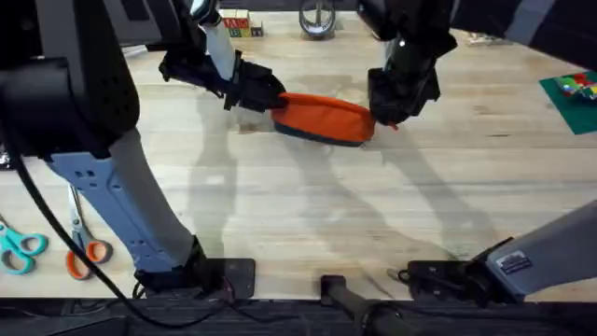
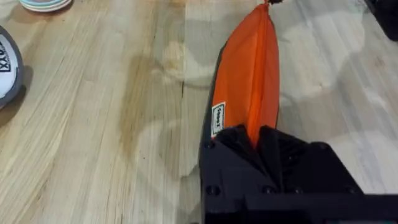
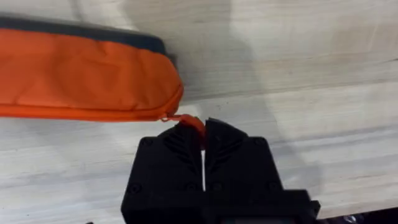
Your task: Unzip the bag, pick up the pens from the table one at a time and place them inside, then zip the bag closed.
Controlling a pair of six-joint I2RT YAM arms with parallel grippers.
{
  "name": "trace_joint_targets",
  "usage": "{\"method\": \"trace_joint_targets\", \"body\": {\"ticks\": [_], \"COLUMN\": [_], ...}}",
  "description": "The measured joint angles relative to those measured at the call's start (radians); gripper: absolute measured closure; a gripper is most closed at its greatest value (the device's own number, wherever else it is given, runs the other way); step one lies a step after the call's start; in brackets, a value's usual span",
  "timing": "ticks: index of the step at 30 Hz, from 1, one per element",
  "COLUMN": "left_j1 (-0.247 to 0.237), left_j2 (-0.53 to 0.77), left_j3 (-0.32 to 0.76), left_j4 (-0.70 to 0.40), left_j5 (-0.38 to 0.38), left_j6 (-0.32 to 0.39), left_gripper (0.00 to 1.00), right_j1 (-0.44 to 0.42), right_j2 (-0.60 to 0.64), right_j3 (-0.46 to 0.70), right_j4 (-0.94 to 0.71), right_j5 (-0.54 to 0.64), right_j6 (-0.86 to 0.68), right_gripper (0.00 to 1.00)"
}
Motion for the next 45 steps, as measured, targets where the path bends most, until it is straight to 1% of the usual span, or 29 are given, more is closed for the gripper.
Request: {"method": "trace_joint_targets", "body": {"ticks": [3, 9, 17, 25, 29, 35, 45], "left_j1": [0.0, 0.0, 0.0, -0.003, -0.003, -0.006, -0.008], "left_j2": [0.0, 0.0, 0.0, 0.0, 0.0, 0.0, 0.0], "left_j3": [0.0, 0.0, 0.0, 0.0, 0.0, 0.0, 0.0], "left_j4": [0.0, 0.0, 0.0, -0.001, 0.0, 0.0, 0.0], "left_j5": [0.0, 0.0, 0.001, 0.002, 0.002, 0.003, 0.003], "left_j6": [0.0, 0.0, 0.0, 0.0, 0.0, 0.0, 0.0], "left_gripper": [0.959, 0.959, 0.959, 0.959, 0.959, 0.959, 0.959], "right_j1": [-0.018, -0.026, -0.046, -0.081, -0.086, -0.126, -0.146], "right_j2": [0.0, 0.0, 0.0, 0.0, 0.015, 0.063, 0.068], "right_j3": [0.0, -0.006, -0.045, -0.091, -0.093, -0.094, -0.094], "right_j4": [0.001, 0.002, 0.021, 0.066, 0.075, 0.103, 0.102], "right_j5": [-0.016, -0.026, -0.032, -0.052, -0.052, -0.085, -0.104], "right_j6": [-0.025, -0.081, -0.114, -0.122, -0.129, -0.134, -0.144], "right_gripper": [0.97, 0.97, 0.97, 0.97, 0.97, 0.97, 0.97]}}
